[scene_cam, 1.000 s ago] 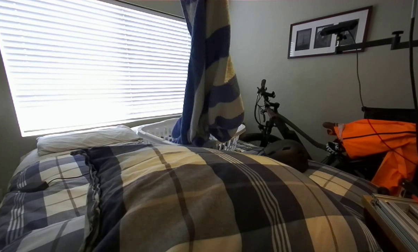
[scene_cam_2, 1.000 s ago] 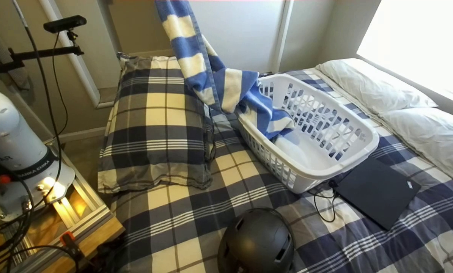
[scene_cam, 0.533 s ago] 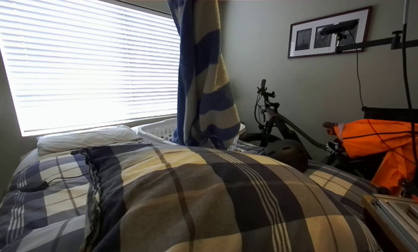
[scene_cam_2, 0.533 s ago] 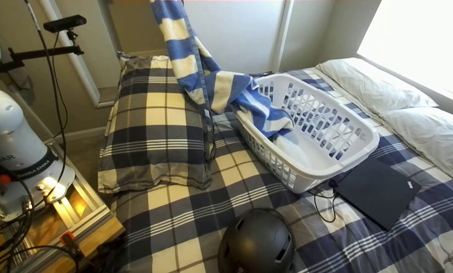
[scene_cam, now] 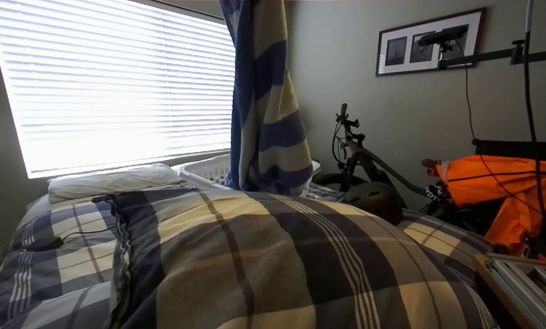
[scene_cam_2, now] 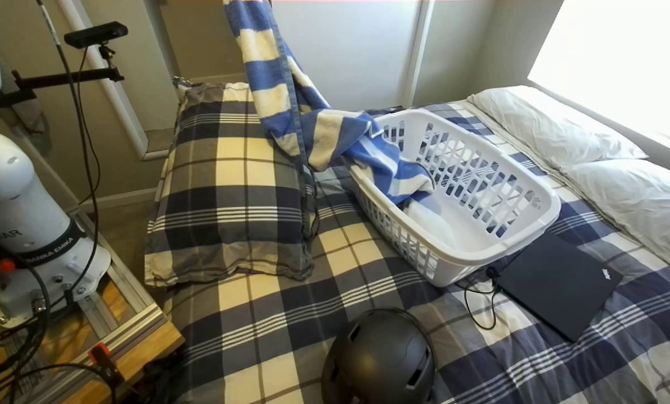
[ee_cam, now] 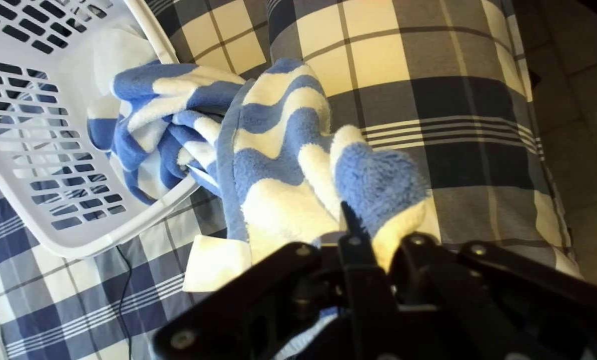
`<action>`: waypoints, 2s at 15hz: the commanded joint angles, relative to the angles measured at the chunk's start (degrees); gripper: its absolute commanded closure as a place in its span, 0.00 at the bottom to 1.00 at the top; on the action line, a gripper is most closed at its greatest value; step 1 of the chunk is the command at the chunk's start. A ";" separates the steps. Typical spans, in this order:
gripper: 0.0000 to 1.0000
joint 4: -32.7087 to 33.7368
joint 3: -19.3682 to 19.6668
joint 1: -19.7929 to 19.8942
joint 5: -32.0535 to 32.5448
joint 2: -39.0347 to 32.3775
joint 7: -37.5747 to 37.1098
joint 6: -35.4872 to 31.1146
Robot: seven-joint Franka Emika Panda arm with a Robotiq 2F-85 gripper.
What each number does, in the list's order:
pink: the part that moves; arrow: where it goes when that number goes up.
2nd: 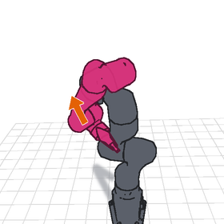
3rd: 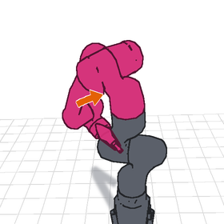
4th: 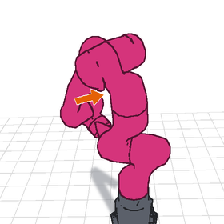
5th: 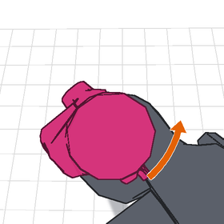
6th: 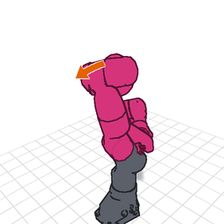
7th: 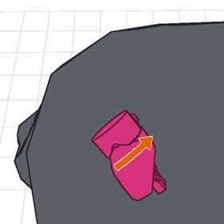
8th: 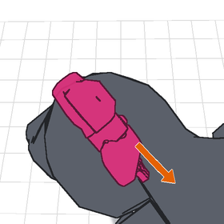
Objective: Put the towel on the pillow
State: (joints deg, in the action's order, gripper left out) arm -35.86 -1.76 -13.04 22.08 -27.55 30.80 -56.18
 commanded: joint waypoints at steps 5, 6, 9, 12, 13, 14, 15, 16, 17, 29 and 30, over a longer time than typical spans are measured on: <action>0.97 -1.41 -5.39 2.58 -14.93 -6.10 -1.34 -17.15; 0.97 -2.15 -6.07 2.71 -16.66 -7.00 -1.50 -20.69; 0.97 -5.34 -7.94 3.39 -21.24 -8.65 -0.83 -30.09; 0.97 -9.82 -9.89 4.26 -25.19 -8.73 0.87 -38.04; 0.97 -11.80 -10.62 4.70 -26.49 -8.22 1.74 -40.19; 0.97 -13.84 -11.34 5.12 -27.77 -7.60 2.61 -42.20; 0.96 -16.06 -12.09 5.67 -29.09 -6.79 3.50 -44.21; 0.96 -18.35 -12.88 6.10 -30.40 -5.88 4.30 -46.21; 0.96 -21.03 -13.73 6.45 -31.66 -4.73 5.08 -48.50; 0.96 -54.17 -25.20 13.61 -57.82 11.84 24.19 -56.16; 0.96 -56.69 -23.52 12.67 -61.65 13.46 26.91 -54.72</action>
State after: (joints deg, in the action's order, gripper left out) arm -81.69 -24.35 -1.79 -28.66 -21.38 50.27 -111.03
